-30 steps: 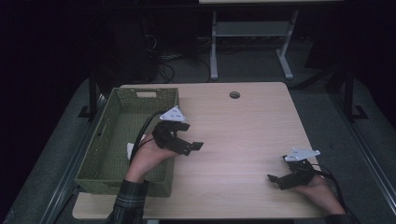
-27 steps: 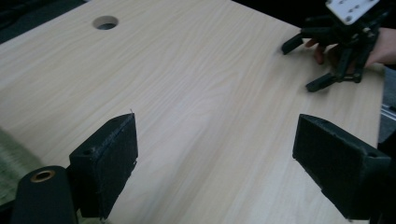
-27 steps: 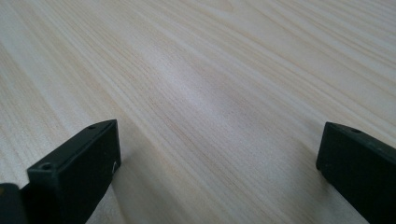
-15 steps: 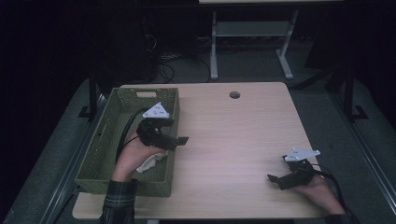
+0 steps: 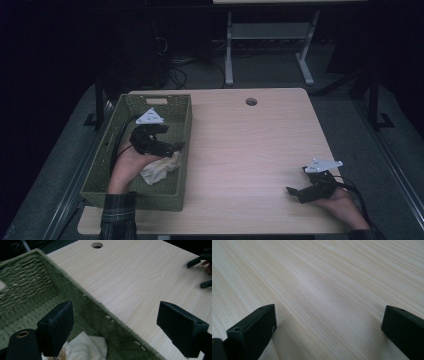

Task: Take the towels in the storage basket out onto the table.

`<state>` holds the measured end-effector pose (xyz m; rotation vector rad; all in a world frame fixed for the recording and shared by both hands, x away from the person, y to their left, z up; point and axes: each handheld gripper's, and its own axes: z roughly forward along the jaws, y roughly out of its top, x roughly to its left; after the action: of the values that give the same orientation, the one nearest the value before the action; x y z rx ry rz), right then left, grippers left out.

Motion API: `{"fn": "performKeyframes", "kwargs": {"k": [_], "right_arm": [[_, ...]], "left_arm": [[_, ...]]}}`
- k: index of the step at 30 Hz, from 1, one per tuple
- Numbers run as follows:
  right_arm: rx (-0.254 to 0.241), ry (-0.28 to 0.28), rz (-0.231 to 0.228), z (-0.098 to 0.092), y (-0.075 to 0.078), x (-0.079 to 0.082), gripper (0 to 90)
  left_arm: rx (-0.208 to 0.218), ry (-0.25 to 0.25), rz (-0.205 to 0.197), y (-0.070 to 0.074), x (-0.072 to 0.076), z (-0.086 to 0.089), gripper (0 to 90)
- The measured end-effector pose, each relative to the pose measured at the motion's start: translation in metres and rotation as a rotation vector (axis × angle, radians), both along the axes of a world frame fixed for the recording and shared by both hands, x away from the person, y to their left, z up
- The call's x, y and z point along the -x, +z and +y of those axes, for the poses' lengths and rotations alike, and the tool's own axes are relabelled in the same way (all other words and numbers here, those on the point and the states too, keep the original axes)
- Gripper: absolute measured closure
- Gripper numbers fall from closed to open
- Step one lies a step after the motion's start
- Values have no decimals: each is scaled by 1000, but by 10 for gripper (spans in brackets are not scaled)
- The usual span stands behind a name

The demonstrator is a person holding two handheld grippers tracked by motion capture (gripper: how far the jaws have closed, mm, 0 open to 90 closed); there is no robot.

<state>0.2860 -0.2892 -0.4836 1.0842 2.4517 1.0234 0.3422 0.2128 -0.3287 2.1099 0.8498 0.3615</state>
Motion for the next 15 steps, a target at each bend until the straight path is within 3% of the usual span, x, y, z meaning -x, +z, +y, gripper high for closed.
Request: {"fn": "performKeyframes", "kwargs": {"k": [7, 15], "right_arm": [[0, -1, 2, 0, 0, 0, 0], [0, 0, 1, 0, 0, 0, 0]], "left_arm": [[-29, 61, -3, -8, -5, 19, 134], [-51, 95, 15, -21, -11, 28, 134]]}}
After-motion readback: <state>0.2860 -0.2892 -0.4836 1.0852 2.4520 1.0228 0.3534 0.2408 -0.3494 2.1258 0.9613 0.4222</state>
